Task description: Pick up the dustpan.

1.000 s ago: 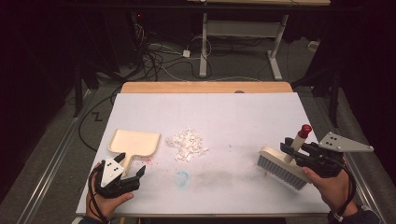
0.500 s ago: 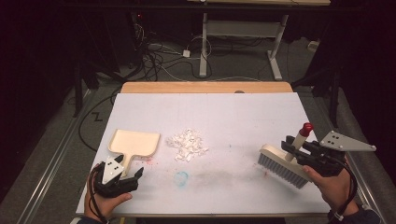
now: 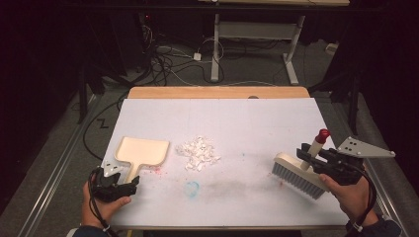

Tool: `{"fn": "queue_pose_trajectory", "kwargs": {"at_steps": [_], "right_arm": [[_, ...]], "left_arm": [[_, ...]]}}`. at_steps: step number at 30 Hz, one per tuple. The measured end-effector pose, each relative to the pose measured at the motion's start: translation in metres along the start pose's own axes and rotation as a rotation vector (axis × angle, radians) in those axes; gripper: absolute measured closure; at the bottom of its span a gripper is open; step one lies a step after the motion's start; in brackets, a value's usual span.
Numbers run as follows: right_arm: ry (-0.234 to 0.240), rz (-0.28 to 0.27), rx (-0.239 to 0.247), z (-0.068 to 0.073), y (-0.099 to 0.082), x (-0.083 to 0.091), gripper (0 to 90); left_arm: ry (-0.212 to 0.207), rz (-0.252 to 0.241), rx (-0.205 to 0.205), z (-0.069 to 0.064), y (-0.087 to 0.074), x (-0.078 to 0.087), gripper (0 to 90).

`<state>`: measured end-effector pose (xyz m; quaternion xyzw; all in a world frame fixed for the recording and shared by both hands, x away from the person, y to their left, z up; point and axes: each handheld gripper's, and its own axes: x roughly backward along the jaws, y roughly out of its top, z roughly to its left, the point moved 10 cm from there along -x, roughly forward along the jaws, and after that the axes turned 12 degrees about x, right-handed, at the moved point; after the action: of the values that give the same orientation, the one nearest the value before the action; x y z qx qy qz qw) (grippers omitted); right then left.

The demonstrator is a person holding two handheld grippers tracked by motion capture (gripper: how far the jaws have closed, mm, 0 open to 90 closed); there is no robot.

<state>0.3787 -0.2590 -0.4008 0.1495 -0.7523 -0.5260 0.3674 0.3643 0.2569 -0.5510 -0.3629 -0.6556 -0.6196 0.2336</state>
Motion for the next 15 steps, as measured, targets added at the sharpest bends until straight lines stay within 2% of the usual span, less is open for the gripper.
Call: {"fn": "queue_pose_trajectory", "kwargs": {"at_steps": [1,2,4,5,10,15], "right_arm": [[-0.002,0.001,0.003,0.0,0.0,0.0,70.9],[-0.001,0.002,0.001,0.0,0.0,-0.001,70.9],[0.0,-0.001,-0.002,0.0,0.001,0.0,70.8],[0.001,-0.004,0.001,0.0,0.001,0.0,70.9],[0.004,-0.007,-0.009,0.0,0.001,0.001,70.9],[0.01,-0.006,-0.014,0.001,0.001,0.0,70.8]], "left_arm": [[0.0,0.0,0.0,0.0,0.0,0.0,21.7],[-0.017,0.016,0.024,0.004,0.001,-0.01,21.8],[-0.031,0.006,0.034,0.004,0.003,-0.013,21.8],[-0.039,-0.004,0.052,0.003,0.006,-0.017,22.0],[-0.043,-0.017,0.045,-0.002,0.013,-0.021,30.9],[-0.046,-0.019,0.06,-0.003,0.015,-0.023,39.3]]}}
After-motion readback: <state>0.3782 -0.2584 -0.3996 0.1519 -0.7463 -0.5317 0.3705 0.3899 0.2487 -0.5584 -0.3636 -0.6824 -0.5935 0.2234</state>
